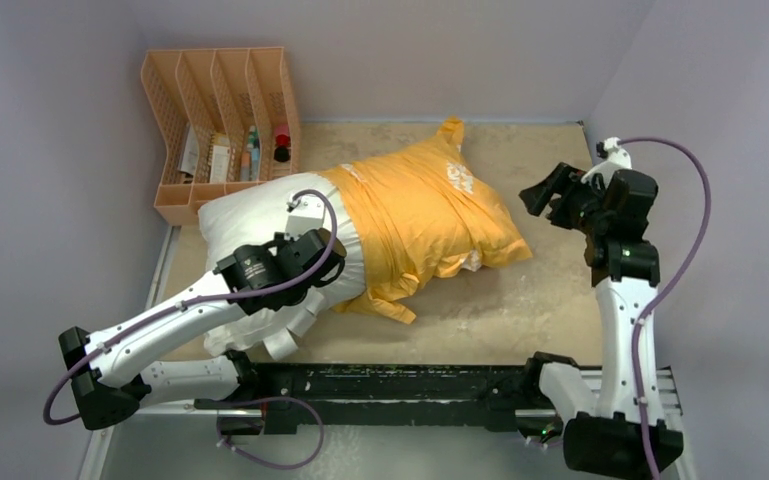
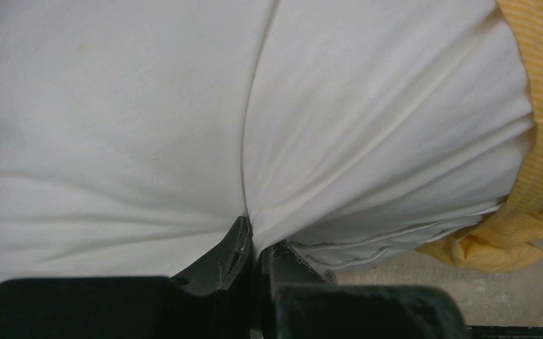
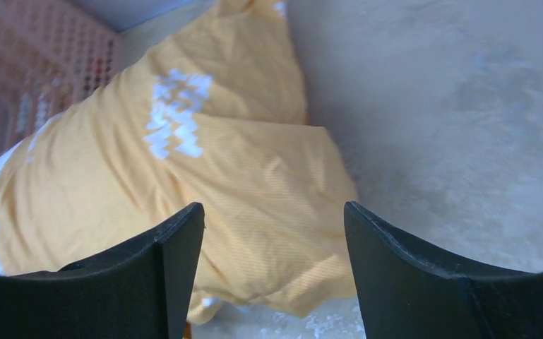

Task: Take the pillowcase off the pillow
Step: Remove the pillow from the pillowcase.

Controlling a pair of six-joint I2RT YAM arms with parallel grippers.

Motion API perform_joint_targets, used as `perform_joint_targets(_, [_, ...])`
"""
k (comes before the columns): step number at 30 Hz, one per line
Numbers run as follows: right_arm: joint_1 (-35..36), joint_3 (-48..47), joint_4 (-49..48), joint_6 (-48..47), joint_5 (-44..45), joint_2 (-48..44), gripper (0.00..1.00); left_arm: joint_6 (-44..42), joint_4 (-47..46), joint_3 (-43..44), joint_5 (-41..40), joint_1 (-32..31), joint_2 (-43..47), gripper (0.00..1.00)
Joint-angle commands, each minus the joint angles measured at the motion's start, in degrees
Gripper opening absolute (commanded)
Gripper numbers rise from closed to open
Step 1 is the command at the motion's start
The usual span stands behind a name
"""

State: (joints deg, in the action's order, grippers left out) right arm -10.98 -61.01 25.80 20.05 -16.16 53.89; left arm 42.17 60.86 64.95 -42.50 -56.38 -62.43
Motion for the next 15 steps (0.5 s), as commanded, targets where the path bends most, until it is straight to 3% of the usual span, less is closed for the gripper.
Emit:
perform_joint_targets(1, [1.2, -1.1, -1.8, -2.9, -20.5, 9.2, 0.75, -3.7, -1.8, -0.8, -0.8, 0.7, 0.2, 0.00])
perform_joint_targets(8, [15.2, -3.1, -1.0, -8.4, -17.2, 22.8, 0.74, -3.8, -2.5, -1.3, 0.8, 0.6, 0.4, 0.00])
perform_joint_targets(9, [15.3, -3.1, -0.8, -8.3, -15.0, 23.6, 0.65, -3.7, -2.4, -1.3, 0.9, 0.6, 0.5, 0.00])
perform_joint_targets(10, [15.3, -3.6, 0.3, -7.9, -10.8, 24.0, 0.43, -3.6, -2.3, -1.2, 1.0, 0.5, 0.5, 0.00])
perform_joint_targets(11, [15.2, -3.9, 1.3, -6.5, -6.0, 24.0, 0.07, -3.4, -2.1, -1.2, 1.2, 0.5, 0.5, 0.00])
perform_joint_targets(12, [15.1, -4.1, 1.8, -5.7, -0.1, 23.5, 0.00, -3.3, -2.0, -1.3, 1.5, 0.5, 0.6, 0.00])
perform_joint_targets(15, [13.8, -3.8, 2.4, -4.1, 21.9, 20.3, 0.00, -3.3, -2.1, -1.6, 3.0, 0.4, 1.3, 0.00])
